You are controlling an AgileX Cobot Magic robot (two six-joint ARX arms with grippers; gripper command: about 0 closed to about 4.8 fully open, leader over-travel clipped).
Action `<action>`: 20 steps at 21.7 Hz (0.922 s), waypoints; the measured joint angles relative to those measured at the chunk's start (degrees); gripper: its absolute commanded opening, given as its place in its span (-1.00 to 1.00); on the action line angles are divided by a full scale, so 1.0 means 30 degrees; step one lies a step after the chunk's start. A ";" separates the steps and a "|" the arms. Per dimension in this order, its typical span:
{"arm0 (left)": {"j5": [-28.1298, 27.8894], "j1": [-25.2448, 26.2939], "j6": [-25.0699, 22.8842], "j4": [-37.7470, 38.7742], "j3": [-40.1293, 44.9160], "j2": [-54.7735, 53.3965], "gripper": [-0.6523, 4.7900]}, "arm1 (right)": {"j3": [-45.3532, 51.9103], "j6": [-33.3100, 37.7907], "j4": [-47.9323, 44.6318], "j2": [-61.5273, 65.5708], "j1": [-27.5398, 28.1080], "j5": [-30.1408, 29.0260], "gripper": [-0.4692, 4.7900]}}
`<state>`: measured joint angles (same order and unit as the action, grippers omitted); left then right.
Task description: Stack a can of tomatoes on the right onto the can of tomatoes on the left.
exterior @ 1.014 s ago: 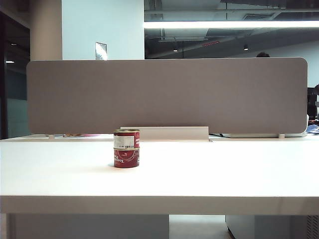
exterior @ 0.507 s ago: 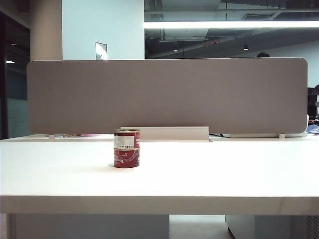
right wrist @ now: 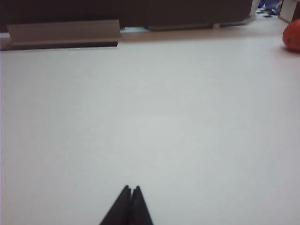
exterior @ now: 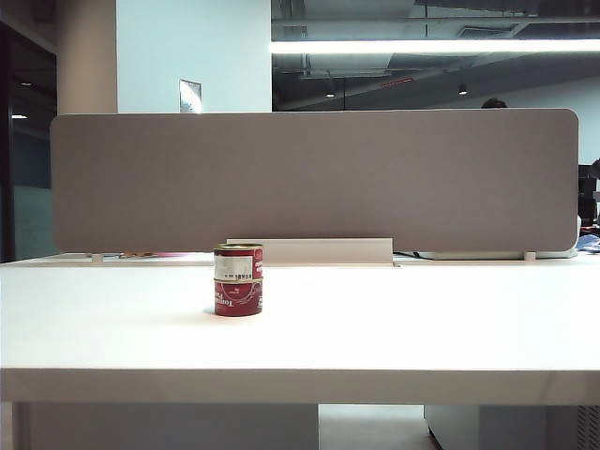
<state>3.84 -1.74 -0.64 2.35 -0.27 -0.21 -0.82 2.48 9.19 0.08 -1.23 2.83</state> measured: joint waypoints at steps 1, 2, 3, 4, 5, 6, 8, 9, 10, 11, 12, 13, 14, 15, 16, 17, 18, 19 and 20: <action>0.0000 0.0000 0.0000 0.0000 0.0000 0.0000 -0.78 | 0.0153 -0.0015 0.0117 0.0000 0.0000 0.0015 -0.84; 0.0000 0.0000 0.0000 0.0007 0.0000 0.0000 -0.78 | 0.0153 -0.0022 0.0051 0.0000 0.0000 0.0015 -0.84; 0.0000 0.0000 0.0000 0.0000 0.0000 0.0000 -0.78 | 0.0153 -0.0022 -0.0153 0.0000 -0.0007 0.0015 -0.84; 0.0000 0.0000 0.0000 0.0000 0.0000 0.0007 -0.78 | 0.0153 -0.0051 -0.0605 0.0000 -0.0007 0.0015 -0.84; 0.0000 0.0000 0.0000 0.0000 0.0000 0.0007 -0.78 | 0.0153 -0.0087 -0.0765 0.0000 -0.0007 0.0015 -0.84; 0.0000 0.0000 0.0000 0.0000 0.0000 0.0007 -0.78 | 0.0153 -0.0248 -0.0816 0.0000 -0.0007 0.0015 -0.84; 0.0000 0.0000 0.0000 0.0000 0.0000 0.0007 -0.78 | 0.0153 -0.0306 -0.0780 0.0000 -0.0007 0.0015 -0.84; 0.0000 0.0000 0.0000 0.0000 0.0000 0.0007 -0.78 | 0.0153 -0.0321 -0.0780 0.0000 -0.0007 0.0015 -0.84; 0.0000 0.0000 0.0000 0.0000 0.0000 0.0007 -0.78 | 0.0153 -0.0335 -0.0780 0.0000 0.0000 0.0015 -0.84; 0.0000 0.0000 0.0000 0.0000 0.0000 0.0007 -0.78 | 0.0153 -0.0335 -0.0780 0.0000 0.0000 0.0015 -0.84; 0.0000 0.0000 0.0000 0.0000 0.0000 0.0007 -0.78 | 0.0153 -0.0335 -0.0772 0.0000 0.0000 0.0015 -0.84; 0.0000 0.0000 0.0000 0.0000 0.0000 0.0015 -0.78 | 0.0153 -0.0335 -0.0772 0.0000 0.0000 0.0015 -0.84; 0.0000 0.0000 0.0000 0.0000 0.0000 0.0015 -0.78 | 0.0153 -0.0335 -0.0772 0.0000 0.0000 0.0000 -0.84; 0.0000 0.0000 0.0000 0.0000 0.0000 0.0015 -0.78 | 0.0153 -0.0335 -0.0772 0.0000 0.0000 0.0000 -0.84; 0.0000 0.0000 0.0000 0.0000 0.0000 0.0015 -0.78 | 0.0153 -0.0335 -0.0772 0.0000 0.0000 0.0000 -0.84; 0.0000 0.0000 0.0000 0.0000 0.0000 0.0015 -0.78 | 0.0153 -0.0335 -0.0772 0.0000 0.0000 0.0000 -0.84; 0.0000 0.0000 0.0000 0.0000 0.0000 0.0015 -0.78 | 0.0153 -0.0335 -0.0772 0.0000 0.0000 0.0000 -0.84; 0.0000 0.0000 0.0000 0.0000 0.0000 0.0015 -0.78 | 0.0153 -0.0335 -0.0765 0.0000 0.0000 0.0000 -0.84; 0.0000 0.0000 0.0000 0.0000 0.0000 0.0015 -0.78 | 0.0153 -0.0335 -0.0765 0.0000 0.0000 0.0000 -0.84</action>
<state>3.84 -1.74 -0.64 2.35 -0.27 -0.16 -0.36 1.48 6.90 0.08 -1.23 2.83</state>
